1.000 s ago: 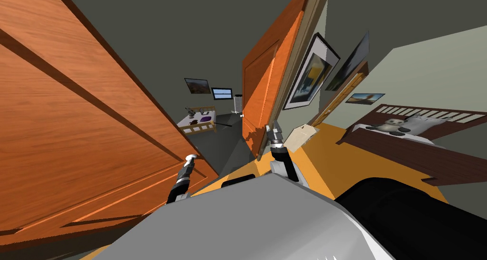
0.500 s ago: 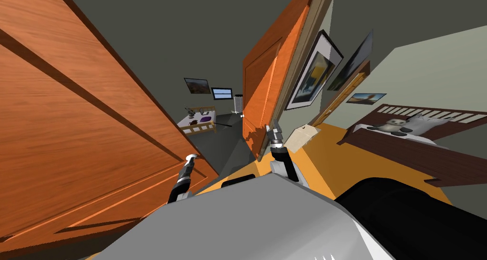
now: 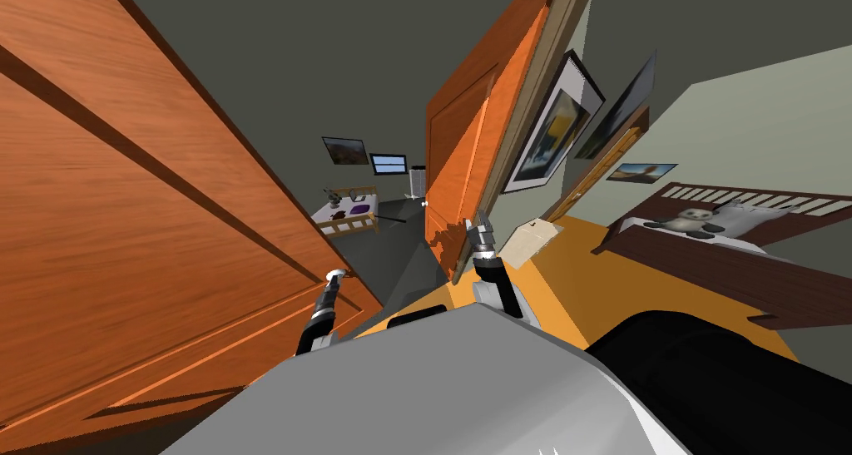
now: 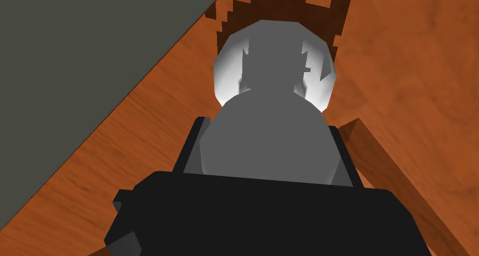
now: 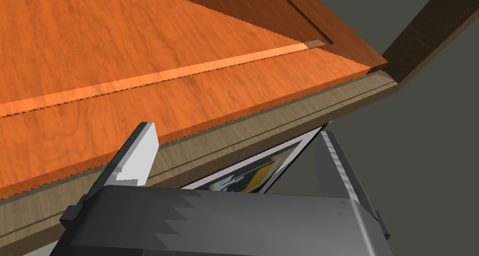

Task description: Push the door open

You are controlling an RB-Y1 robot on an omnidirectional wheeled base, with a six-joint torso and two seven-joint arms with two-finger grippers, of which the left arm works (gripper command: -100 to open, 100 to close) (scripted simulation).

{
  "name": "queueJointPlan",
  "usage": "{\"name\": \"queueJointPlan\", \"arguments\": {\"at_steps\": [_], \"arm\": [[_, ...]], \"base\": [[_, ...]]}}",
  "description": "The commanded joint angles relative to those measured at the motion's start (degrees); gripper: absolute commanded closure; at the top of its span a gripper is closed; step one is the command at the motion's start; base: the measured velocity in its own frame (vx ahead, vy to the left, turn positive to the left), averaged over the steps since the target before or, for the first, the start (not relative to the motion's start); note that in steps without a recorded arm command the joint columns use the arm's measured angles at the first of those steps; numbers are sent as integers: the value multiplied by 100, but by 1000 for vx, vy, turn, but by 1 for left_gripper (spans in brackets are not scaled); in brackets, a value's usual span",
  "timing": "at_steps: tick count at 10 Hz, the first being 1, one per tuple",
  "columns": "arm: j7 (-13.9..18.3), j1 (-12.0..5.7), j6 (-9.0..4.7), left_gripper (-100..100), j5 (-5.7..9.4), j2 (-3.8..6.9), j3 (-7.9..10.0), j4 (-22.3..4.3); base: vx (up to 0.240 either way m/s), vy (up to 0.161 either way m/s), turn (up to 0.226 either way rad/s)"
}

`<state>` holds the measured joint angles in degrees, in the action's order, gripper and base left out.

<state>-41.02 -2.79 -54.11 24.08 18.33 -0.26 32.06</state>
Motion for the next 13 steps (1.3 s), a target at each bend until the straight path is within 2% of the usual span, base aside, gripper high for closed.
{"name": "queueJointPlan", "arguments": {"at_steps": [1,3,4,8,9,10,11,13], "arm": [[286,4,24,100,48,-51,77,86],[591,2,34,100,77,-94,122,112],[629,2,34,100,77,-94,122,112],[1303,-4,62,100,162,-221,260,192],[1340,-4,62,100,162,-221,260,192],[1560,-6,72,100,193,-267,308,221],[1578,-6,72,100,193,-267,308,221],[1978,-10,92,100,253,-358,405,277]], "base": [[59,26,-2],[48,26,-2],[29,23,-7],[42,24,-1],[35,14,2],[47,23,0],[32,20,-2],[43,24,-2]]}}
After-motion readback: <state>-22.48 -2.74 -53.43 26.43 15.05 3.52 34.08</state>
